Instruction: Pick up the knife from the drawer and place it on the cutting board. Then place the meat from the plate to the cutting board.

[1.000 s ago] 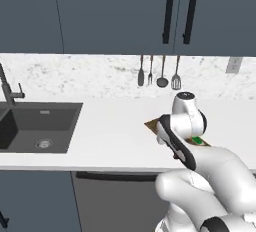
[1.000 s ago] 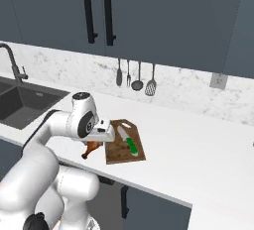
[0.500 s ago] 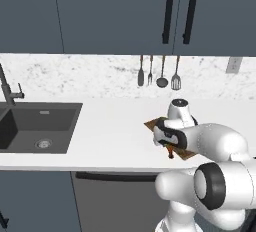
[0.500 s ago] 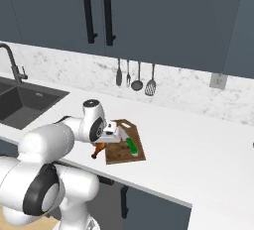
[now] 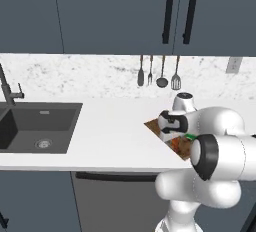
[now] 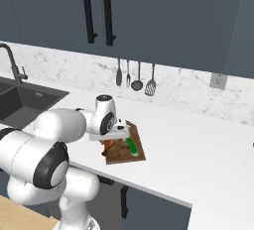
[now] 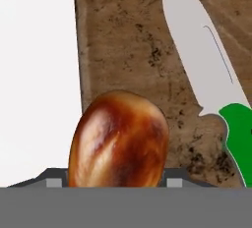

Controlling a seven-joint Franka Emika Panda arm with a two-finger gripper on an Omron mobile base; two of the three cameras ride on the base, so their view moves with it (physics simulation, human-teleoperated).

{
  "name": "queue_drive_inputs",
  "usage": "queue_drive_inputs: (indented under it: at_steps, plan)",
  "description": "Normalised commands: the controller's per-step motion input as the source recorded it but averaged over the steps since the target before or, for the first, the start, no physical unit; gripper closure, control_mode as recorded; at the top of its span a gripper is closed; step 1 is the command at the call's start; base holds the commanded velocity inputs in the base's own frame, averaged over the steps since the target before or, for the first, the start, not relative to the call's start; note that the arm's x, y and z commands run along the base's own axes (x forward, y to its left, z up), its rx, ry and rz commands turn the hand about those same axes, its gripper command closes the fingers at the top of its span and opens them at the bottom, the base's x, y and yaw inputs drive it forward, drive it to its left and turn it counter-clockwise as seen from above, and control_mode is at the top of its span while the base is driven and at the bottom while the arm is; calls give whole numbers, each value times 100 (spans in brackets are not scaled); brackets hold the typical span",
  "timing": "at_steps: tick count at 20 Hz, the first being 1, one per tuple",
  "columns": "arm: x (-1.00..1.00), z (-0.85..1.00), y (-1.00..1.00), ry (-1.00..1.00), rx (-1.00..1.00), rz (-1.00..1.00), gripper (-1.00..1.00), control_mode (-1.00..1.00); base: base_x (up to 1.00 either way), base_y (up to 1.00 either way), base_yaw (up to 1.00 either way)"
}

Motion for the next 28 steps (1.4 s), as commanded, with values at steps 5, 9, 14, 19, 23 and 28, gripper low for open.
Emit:
queue_drive_inputs:
  at_steps: [5, 9, 14, 19, 23, 28]
  plan:
    - [25, -2, -12, 6, -2, 9, 100, -100, 0, 0, 0]
    - [38, -3, -8, 1, 0, 11, 100, -100, 0, 0, 0]
    - [36, -26, -2, 0, -1, 13, 100, -100, 0, 0, 0]
    - [18, -40, -1, 1, -2, 8, 100, -100, 0, 0, 0]
    - [2, -54, 0, 3, -4, 6, 100, -100, 0, 0, 0]
    - [4, -57, 0, 0, -4, 5, 100, -100, 0, 0, 0]
